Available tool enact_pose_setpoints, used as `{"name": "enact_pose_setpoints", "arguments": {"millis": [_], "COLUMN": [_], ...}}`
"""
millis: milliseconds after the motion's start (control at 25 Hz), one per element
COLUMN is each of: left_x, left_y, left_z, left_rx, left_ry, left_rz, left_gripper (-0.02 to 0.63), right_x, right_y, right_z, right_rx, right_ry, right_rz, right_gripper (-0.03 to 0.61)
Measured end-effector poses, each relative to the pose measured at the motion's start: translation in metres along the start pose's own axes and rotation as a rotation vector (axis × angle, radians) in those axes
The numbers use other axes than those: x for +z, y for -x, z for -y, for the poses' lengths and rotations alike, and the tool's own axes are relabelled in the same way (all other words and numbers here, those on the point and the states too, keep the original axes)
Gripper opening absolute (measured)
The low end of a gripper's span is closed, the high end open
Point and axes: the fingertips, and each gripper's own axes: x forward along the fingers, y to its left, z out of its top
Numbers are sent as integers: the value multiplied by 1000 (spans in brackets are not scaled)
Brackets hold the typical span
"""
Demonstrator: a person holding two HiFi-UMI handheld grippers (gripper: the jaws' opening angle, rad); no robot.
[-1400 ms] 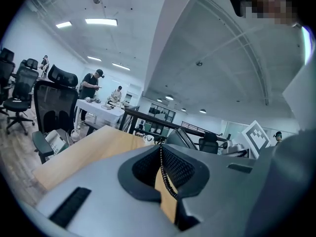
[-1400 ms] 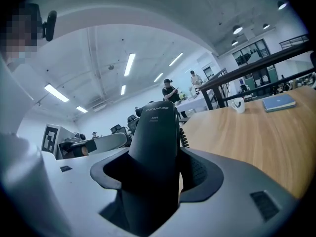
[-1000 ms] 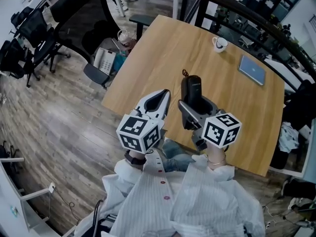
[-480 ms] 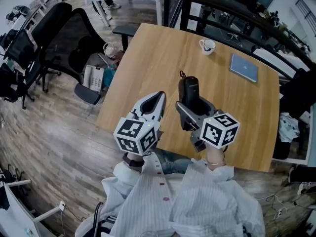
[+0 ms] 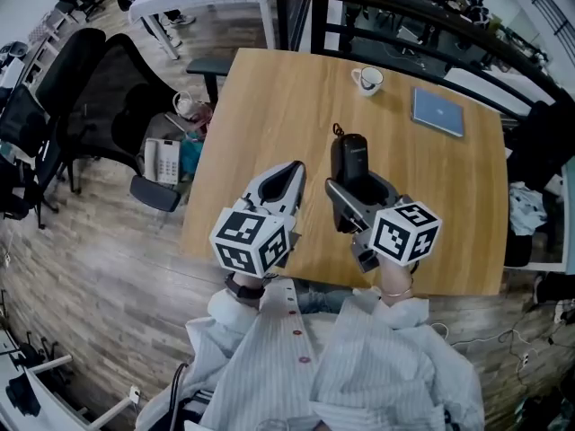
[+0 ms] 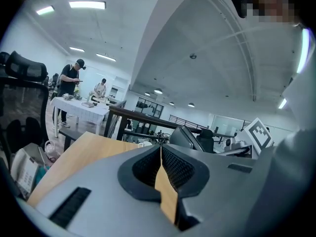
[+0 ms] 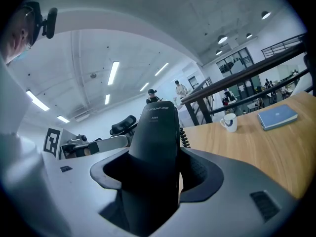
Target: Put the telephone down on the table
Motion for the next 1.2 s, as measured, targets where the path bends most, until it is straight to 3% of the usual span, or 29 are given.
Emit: {"name": "enact_pose_setpoints", "arguments": {"millis": [600, 1200], "left_x": [-25, -82], "left_y": [-25, -46], "left_z": [-21, -69], "left_rx": [-80, -71], "left_ry": [3, 21], "left_rz": [-91, -176], "left_gripper": [17, 17], "right_x": [-18, -70], "right_y": [-22, -66], "right_z": [23, 57], "right_rx": [-85, -132], "right_ry": [-49, -107], "right_rz": [-25, -95], "right_gripper": [318, 318]}}
